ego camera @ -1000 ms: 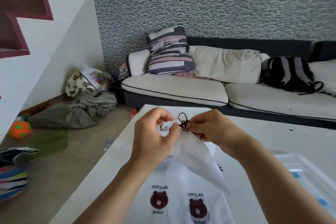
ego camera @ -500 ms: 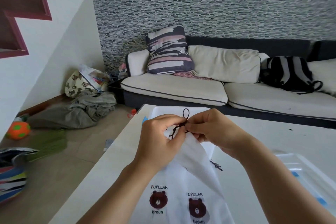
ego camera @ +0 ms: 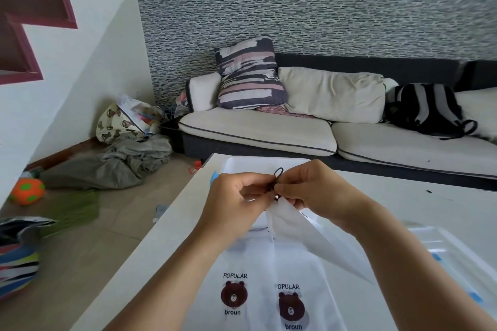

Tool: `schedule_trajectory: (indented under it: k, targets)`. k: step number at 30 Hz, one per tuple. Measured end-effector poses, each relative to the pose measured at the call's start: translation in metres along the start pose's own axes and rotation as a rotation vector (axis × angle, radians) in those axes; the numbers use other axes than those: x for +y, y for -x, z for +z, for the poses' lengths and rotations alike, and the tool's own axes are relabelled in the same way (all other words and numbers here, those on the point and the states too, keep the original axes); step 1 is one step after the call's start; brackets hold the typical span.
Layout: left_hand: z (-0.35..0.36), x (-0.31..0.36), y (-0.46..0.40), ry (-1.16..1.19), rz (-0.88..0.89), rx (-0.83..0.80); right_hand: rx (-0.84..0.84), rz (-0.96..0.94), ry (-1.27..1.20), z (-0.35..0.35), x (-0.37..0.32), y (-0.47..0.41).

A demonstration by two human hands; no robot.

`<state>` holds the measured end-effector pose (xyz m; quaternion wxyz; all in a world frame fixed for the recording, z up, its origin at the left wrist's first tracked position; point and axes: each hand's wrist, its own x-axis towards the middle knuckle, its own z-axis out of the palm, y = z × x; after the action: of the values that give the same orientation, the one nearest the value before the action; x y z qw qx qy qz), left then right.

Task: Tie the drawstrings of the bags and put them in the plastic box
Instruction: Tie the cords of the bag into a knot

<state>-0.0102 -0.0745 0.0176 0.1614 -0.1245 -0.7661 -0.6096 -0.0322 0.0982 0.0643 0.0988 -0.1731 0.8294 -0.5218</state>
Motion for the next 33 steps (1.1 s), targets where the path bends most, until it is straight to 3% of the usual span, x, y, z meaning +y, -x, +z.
schedule_trajectory:
  k: [6, 17, 23, 29, 33]
  targets:
    - [-0.002, 0.002, 0.000, 0.123, -0.109, -0.057, -0.018, -0.024, -0.017, -0.002, -0.001, 0.002]
    - [0.003, 0.002, 0.001, 0.303, -0.222, 0.009, 0.052, -0.066, 0.263, -0.007, -0.002, -0.001]
    - [0.010, 0.004, 0.003, 0.289, -0.169, 0.011, 0.161, -0.080, 0.483, -0.006, -0.007, 0.001]
    - [0.011, 0.012, 0.000, 0.660, -0.377, -0.008, 0.198, -0.147, 0.545, -0.002, -0.014, 0.004]
    - [0.015, 0.015, 0.002, 0.740, -0.436, -0.005, 0.235, -0.158, 0.547, 0.003, -0.013, 0.004]
